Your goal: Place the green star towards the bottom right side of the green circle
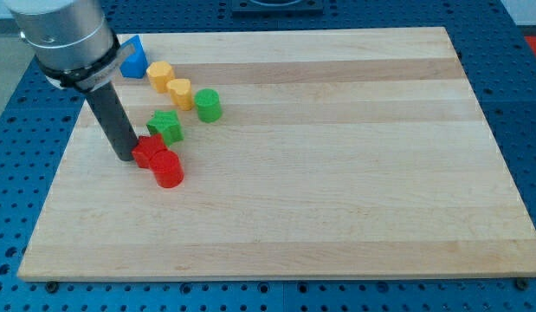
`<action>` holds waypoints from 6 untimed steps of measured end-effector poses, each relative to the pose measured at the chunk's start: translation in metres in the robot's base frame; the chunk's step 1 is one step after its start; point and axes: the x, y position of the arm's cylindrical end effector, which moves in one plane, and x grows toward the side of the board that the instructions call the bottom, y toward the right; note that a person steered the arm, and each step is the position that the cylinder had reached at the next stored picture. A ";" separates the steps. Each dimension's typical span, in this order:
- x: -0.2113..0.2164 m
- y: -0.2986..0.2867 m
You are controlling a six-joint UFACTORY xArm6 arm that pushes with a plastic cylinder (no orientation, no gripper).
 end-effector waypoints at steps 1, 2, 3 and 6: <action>-0.017 -0.020; -0.045 -0.026; -0.046 0.001; -0.049 0.092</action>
